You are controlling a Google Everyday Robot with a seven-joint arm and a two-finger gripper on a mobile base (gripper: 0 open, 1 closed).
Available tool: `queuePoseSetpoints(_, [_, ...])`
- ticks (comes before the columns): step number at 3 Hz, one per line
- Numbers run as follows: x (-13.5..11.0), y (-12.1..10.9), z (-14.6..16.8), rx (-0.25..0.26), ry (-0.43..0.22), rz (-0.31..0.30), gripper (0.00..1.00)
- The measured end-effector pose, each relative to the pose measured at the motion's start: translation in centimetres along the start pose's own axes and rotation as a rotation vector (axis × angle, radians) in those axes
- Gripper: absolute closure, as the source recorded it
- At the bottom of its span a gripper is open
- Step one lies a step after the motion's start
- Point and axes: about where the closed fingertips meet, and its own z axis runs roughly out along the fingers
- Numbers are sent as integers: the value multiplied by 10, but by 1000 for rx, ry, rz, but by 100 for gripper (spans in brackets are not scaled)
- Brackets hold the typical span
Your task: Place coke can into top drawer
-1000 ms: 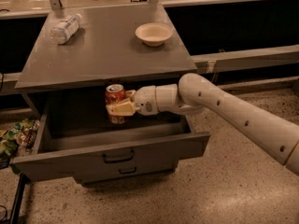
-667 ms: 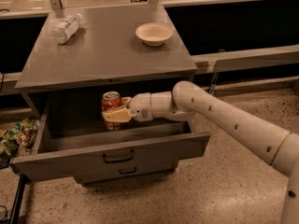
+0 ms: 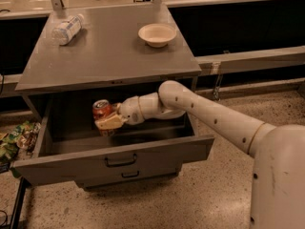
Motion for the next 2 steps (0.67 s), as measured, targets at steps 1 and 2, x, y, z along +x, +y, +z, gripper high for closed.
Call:
queuePoseSetpoints(1, [14,-11,20,34,0,-24,67])
queuePoseSetpoints(2, [30,-5,35,77,-19,-59,35])
